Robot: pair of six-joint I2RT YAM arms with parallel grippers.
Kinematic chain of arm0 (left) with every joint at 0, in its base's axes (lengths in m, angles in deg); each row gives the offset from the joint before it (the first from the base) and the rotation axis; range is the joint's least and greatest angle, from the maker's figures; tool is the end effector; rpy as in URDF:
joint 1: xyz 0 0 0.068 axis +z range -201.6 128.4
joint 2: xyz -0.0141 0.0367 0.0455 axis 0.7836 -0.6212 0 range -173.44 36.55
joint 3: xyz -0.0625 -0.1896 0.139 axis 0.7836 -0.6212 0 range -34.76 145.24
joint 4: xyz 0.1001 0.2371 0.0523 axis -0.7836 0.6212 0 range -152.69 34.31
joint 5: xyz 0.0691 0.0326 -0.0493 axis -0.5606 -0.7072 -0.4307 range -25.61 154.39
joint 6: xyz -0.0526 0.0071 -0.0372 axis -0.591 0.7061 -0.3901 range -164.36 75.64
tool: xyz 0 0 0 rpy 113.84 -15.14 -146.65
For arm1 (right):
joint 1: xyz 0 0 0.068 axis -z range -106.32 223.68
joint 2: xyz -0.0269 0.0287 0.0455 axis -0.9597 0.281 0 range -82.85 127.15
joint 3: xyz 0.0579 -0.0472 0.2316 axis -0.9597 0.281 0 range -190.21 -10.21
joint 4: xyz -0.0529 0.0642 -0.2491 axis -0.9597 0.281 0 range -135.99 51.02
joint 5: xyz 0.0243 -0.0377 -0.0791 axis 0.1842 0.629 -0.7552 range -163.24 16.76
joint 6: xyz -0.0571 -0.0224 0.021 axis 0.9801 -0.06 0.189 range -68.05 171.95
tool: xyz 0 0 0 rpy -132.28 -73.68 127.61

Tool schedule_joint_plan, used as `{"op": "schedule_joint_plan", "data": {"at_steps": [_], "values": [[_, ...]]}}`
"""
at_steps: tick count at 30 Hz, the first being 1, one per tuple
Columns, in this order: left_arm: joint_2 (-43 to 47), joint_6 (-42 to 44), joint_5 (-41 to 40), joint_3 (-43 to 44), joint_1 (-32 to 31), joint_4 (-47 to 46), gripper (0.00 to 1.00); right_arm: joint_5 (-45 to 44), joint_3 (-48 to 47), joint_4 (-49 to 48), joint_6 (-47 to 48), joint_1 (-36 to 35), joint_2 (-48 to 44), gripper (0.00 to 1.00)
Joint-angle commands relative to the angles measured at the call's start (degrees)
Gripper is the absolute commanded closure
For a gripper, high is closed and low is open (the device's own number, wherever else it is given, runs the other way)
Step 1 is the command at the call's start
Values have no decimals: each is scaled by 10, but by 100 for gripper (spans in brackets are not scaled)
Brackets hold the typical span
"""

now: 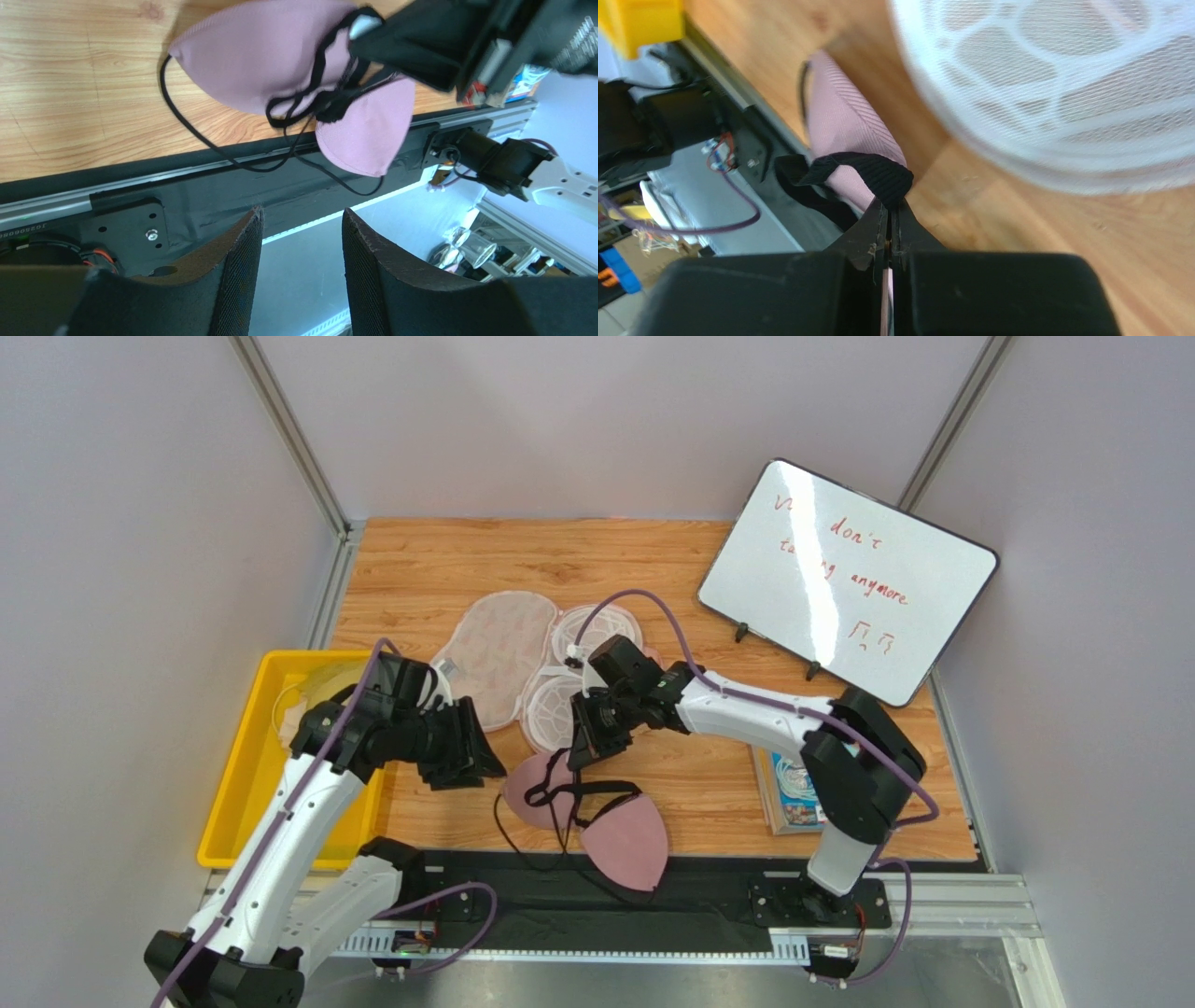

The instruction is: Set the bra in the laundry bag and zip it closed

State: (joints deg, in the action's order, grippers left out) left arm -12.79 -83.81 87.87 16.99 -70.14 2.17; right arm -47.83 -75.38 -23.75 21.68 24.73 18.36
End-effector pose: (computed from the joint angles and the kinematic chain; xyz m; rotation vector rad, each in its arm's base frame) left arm 0.1521 -0.0723 0.2541 -0.3672 2.7773 -0.8411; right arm 0.2219 0.2878 0.1442 -0.6365 2.7558 1.0014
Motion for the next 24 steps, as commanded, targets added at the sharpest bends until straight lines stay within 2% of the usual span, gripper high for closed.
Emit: {"op": "schedule_joint_plan", "data": {"at_steps": [1, 8, 12, 19, 24], "values": [[15, -12, 24, 53, 3, -3, 47, -6, -48, 52, 40, -12, -107, 100], [56, -40, 50, 134, 3, -68, 43, 30, -102, 74, 140, -11, -181, 100], [71, -40, 32, 169, 3, -92, 41, 18, -137, 97, 202, -4, -206, 100], [84, -52, 24, 172, 2, -103, 41, 58, -222, 91, 181, 16, -182, 100], [99, -44, 58, 157, 3, -182, 37, 96, -286, 90, 149, 19, -156, 100]]}}
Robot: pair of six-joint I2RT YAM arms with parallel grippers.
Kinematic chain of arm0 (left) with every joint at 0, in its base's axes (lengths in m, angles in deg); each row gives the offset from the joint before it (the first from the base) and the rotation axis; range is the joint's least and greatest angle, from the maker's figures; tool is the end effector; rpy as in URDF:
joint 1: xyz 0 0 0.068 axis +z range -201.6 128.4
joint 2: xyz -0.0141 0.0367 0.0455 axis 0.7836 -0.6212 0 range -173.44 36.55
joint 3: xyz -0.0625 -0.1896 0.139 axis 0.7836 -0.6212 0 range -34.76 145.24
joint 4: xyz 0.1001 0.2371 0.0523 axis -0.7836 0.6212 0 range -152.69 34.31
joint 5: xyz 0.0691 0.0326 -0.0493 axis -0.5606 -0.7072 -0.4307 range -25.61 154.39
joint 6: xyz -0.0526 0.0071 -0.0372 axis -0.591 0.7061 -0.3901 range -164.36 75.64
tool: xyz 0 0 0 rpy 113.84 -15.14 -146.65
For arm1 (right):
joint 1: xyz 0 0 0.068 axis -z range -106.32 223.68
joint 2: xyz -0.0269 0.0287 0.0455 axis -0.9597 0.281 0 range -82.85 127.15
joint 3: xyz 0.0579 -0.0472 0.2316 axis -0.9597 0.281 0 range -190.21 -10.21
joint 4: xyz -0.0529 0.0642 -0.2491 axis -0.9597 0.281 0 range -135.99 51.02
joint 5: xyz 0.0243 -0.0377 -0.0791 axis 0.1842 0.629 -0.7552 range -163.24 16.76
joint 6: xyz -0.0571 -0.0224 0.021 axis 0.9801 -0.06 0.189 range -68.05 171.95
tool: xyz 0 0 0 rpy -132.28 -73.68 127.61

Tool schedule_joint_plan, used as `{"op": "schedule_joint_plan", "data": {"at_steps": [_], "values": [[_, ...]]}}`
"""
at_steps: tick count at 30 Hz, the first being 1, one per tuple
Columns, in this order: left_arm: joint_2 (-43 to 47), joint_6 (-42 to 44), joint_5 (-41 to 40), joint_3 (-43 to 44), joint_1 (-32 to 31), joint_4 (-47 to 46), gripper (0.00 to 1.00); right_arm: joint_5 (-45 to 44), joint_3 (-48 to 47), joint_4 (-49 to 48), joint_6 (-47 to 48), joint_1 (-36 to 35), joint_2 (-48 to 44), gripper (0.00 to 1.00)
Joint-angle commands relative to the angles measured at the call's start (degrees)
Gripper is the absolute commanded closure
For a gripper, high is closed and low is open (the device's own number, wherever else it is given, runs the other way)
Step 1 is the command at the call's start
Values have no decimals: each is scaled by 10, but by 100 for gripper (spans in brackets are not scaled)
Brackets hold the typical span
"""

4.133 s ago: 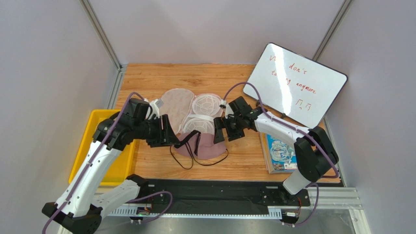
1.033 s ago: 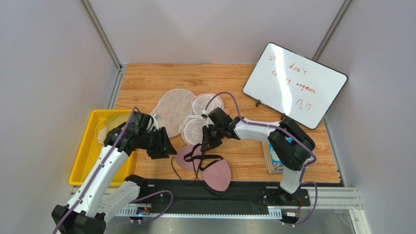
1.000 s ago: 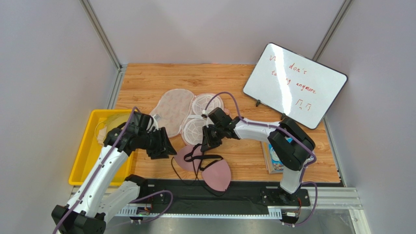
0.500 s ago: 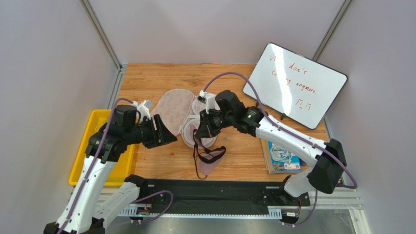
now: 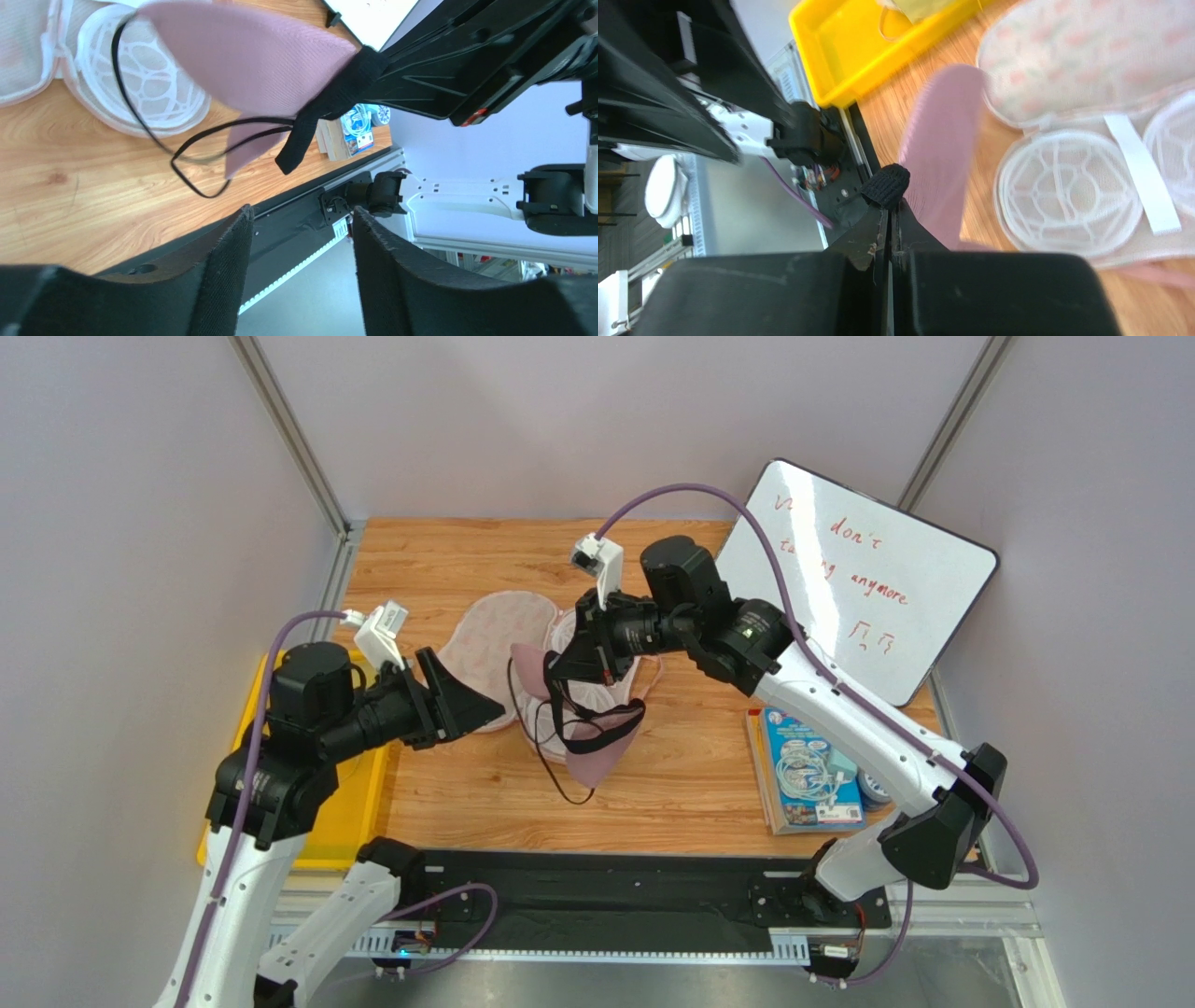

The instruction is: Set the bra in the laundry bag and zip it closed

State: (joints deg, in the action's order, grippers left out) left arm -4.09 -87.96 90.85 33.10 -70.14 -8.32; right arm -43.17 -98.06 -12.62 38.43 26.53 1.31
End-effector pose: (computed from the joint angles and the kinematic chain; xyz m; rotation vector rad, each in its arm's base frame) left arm 0.1262 -0.0661 0.3771 -0.1661 2.1845 -1.1205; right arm 0.2130 0.2669 0.3631 -0.9697 2.0161 1.1611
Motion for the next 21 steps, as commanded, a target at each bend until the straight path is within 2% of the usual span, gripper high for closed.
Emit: {"op": "schedule_joint_plan", "data": {"at_steps": [1, 3, 7, 10, 16, 21], "values": [[15, 5, 30, 0, 3, -87, 36, 65, -75, -23, -23, 4, 18, 100], [16, 29, 23, 16, 2, -92, 34, 116, -89, -22, -39, 8, 27, 100], [10, 131, 13, 82, 2, -76, 34, 205, -93, -19, -66, 19, 27, 100], [5, 192, 47, 111, 2, -69, 34, 278, -76, -22, -87, 18, 20, 100], [-31, 230, 251, 105, 2, -88, 35, 375, -43, -17, -118, 18, -1, 100], [-57, 210, 336, 71, 3, -135, 35, 413, -34, 5, -121, 16, -10, 100]]}}
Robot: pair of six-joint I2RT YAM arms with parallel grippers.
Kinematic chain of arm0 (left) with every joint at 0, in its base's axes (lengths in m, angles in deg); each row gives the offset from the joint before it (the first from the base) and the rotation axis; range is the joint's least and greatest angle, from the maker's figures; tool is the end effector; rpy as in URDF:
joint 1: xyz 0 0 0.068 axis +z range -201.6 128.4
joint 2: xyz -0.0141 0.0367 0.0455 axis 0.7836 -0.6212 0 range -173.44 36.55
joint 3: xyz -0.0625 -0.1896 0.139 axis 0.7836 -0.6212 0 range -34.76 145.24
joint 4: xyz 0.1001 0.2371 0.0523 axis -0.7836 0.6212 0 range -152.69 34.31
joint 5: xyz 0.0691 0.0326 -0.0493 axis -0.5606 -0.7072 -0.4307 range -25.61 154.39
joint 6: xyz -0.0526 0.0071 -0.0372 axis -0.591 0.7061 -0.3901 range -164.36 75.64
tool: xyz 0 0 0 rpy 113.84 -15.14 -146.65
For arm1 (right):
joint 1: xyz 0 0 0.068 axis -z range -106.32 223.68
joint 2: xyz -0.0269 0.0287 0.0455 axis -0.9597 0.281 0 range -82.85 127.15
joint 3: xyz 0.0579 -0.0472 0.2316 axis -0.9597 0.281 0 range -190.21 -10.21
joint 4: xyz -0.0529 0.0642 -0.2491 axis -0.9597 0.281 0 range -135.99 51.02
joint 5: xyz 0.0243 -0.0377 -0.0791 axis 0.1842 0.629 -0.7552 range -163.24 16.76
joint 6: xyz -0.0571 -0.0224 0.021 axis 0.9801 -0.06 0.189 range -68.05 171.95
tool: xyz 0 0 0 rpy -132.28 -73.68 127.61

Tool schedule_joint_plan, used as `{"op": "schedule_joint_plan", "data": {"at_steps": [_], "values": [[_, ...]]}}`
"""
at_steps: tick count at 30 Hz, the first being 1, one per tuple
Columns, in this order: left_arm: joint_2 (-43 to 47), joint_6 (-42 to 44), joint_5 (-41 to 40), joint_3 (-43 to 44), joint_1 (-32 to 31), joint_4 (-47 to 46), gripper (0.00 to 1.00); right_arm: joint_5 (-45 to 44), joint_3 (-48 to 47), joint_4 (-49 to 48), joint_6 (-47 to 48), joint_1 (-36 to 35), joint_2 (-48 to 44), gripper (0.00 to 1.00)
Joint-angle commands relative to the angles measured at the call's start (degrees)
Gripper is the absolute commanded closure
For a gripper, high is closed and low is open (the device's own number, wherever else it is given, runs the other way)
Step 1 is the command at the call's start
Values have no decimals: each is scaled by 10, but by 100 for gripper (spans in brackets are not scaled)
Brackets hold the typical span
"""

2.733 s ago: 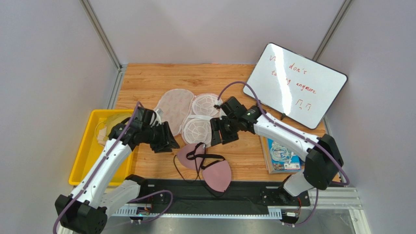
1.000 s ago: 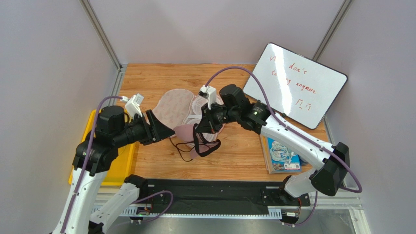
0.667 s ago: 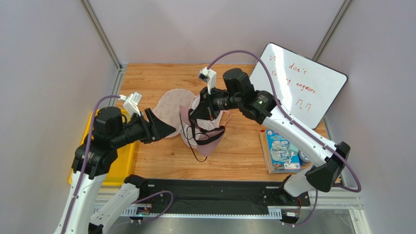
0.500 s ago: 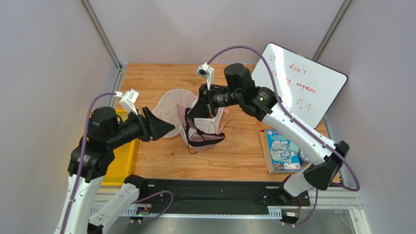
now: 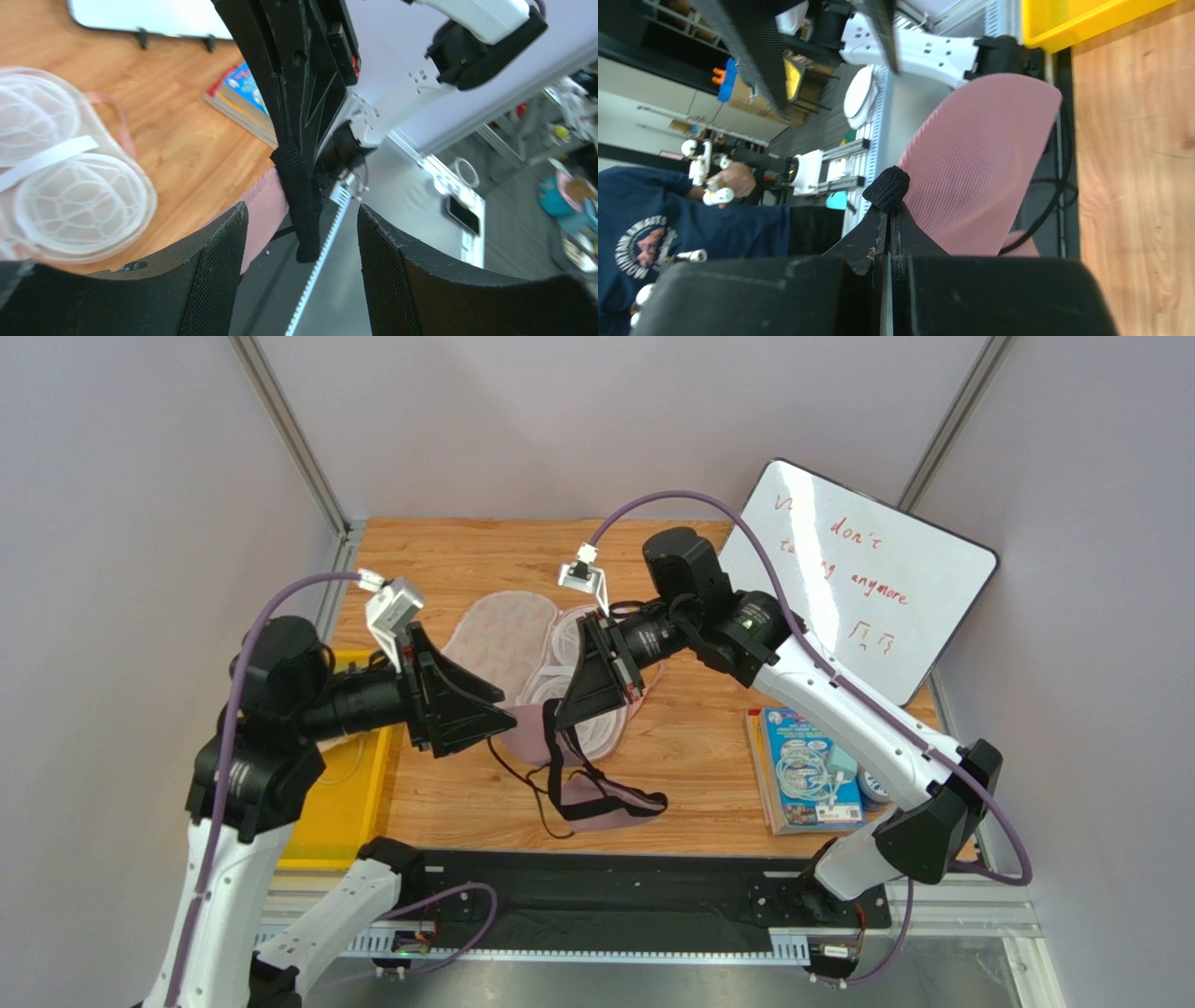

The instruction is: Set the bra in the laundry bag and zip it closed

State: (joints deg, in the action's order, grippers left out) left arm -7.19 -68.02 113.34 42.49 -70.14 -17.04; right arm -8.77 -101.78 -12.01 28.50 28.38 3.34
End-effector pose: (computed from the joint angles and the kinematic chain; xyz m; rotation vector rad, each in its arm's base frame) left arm 0.1096 -0.0771 0.4384 0.5735 1.8040 -1.2712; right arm 0.1984 0.2654 0.3834 -1.1996 1.9613 1.8423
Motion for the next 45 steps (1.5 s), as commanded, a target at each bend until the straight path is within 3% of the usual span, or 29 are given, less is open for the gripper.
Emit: {"op": "schedule_joint_plan", "data": {"at_steps": [1, 11, 17, 23, 27, 30, 31, 33, 36, 39, 45], "values": [[-31, 6, 130, -27, 2, -56, 35, 72, 5, -3, -26, -2, -34, 100], [-28, -37, 163, -62, -28, -88, 35, 72, 12, 14, -24, -29, -42, 100], [22, -94, 193, -108, -46, -91, 45, 39, 11, 8, -22, -29, -50, 100], [67, -146, 192, -123, -50, -108, 47, 58, 15, -92, -98, -34, -54, 100], [57, -159, 195, -120, -52, -126, 50, 62, -7, -84, -102, -39, -45, 100], [50, -162, 193, -113, -53, -127, 66, 64, -18, -78, -106, -42, -41, 100], [49, -164, 193, -112, -52, -127, 81, 63, -23, -77, -107, -42, -41, 100], [52, -166, 179, -104, -53, -126, 98, 56, -26, -71, -107, -42, -43, 98], [66, -172, 161, -97, -53, -140, 100, 36, -18, -32, -75, -39, -54, 56], [77, -200, 163, -98, -52, -178, 100, -1, 10, 1, -40, -27, -79, 31], [80, -219, 178, -90, -53, -190, 100, -41, 50, 21, -6, 15, -127, 13]]}}
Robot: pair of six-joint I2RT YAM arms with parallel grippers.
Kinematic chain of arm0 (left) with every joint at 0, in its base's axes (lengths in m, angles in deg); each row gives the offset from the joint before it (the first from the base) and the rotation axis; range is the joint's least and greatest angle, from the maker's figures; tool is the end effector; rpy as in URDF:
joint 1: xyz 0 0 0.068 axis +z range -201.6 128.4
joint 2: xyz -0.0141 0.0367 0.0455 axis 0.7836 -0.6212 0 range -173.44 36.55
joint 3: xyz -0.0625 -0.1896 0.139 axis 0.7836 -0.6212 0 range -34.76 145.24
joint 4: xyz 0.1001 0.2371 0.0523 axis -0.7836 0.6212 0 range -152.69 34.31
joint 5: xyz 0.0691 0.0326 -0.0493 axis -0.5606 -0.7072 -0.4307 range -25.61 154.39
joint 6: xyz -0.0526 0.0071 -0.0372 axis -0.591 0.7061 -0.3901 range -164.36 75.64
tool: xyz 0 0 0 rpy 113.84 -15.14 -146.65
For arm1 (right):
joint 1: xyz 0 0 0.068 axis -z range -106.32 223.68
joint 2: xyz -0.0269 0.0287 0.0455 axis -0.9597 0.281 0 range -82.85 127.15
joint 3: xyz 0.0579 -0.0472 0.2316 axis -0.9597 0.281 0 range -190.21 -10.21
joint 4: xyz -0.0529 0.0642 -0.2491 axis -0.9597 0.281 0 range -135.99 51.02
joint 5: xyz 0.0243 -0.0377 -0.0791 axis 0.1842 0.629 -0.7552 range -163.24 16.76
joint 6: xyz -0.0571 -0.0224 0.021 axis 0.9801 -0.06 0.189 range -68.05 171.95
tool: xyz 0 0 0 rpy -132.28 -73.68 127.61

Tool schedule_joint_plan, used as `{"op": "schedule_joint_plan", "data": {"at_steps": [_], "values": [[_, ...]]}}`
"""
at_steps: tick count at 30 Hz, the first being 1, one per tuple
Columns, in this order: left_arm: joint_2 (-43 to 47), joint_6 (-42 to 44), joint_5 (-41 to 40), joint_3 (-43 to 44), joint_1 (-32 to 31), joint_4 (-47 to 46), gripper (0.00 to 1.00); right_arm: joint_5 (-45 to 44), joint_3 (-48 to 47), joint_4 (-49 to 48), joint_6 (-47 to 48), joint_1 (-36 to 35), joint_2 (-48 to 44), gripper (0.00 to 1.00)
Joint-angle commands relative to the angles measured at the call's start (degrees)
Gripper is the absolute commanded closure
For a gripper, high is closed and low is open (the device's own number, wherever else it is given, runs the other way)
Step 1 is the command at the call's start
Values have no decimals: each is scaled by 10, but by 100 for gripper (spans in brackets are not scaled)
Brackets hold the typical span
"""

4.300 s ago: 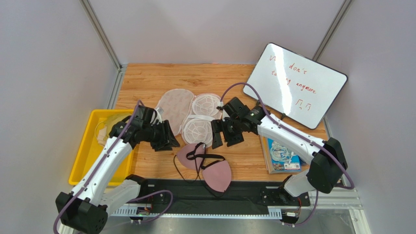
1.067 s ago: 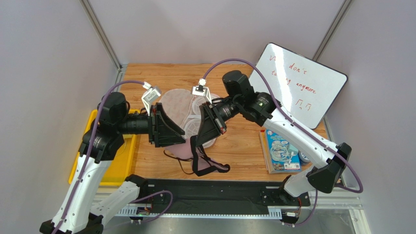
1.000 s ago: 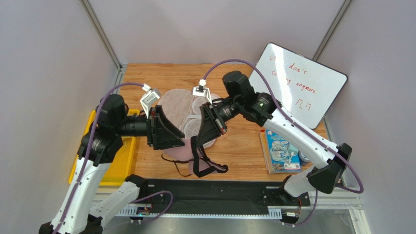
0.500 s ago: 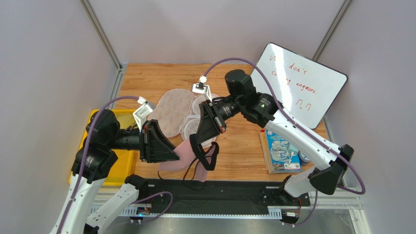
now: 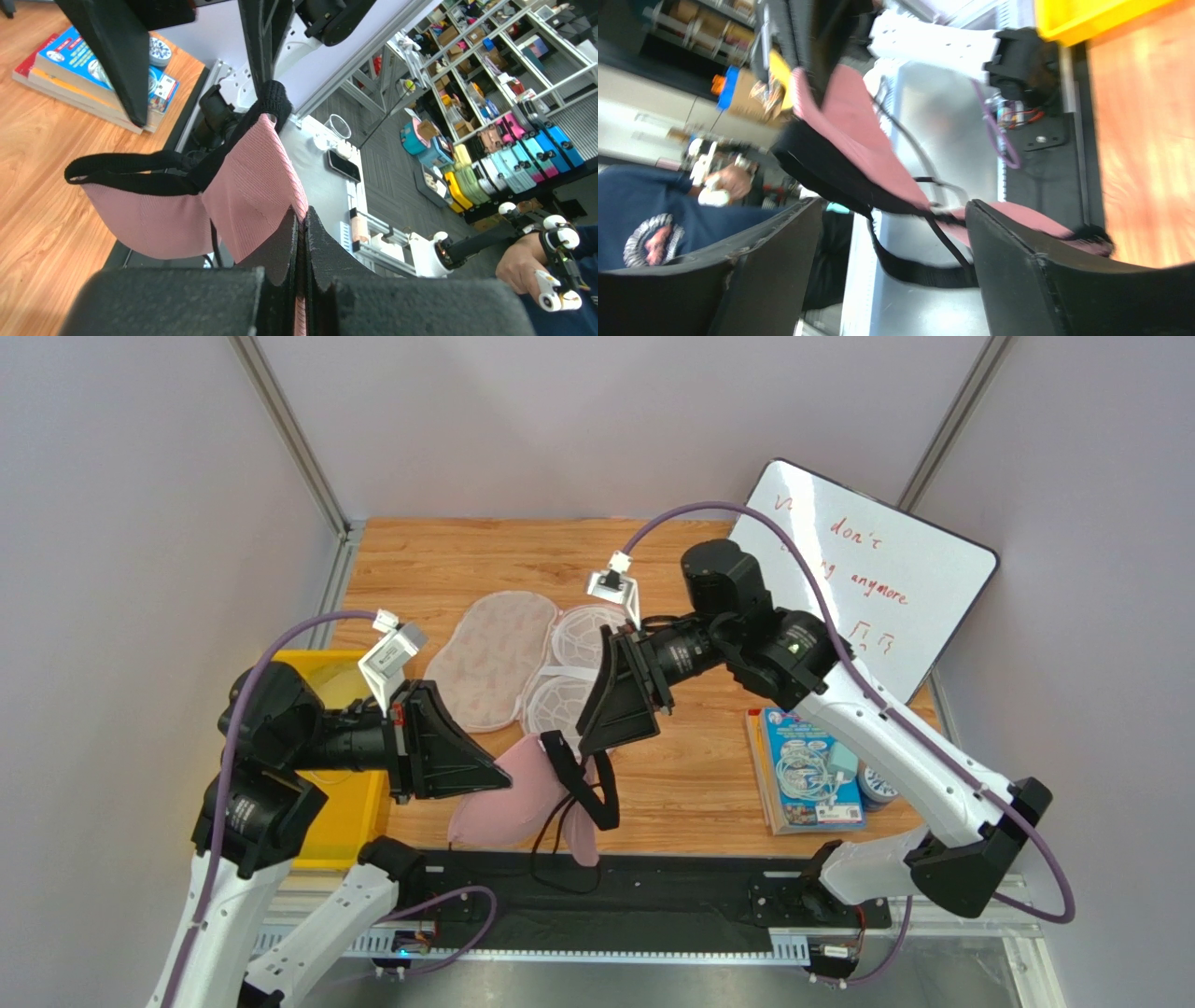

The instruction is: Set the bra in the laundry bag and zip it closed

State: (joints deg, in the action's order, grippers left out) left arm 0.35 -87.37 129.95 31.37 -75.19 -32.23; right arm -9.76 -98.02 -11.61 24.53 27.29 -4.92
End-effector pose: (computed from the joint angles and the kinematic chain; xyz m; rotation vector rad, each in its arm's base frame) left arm 0.0824 -0.0863 0.4254 0.7359 1.7477 -1.7301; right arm 0.1682 0.2422 0.4031 -1.1766 1.9443 1.8600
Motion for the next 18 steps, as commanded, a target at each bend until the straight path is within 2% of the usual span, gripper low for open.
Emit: {"op": "schedule_joint_plan", "data": {"at_steps": [1, 6, 14, 18], "values": [[4, -29, 13, 21, -1, -42, 100, -31, 11, 18, 40, 26, -48, 11], [1, -57, 21, 20, -1, -75, 100, -15, -11, -8, 61, 3, -51, 1], [-7, -81, 26, 21, -2, -112, 100, -44, -30, -79, 43, -54, -26, 0], [-8, -92, 30, 20, -2, -127, 100, -41, -50, -98, 28, -70, -5, 3]]}}
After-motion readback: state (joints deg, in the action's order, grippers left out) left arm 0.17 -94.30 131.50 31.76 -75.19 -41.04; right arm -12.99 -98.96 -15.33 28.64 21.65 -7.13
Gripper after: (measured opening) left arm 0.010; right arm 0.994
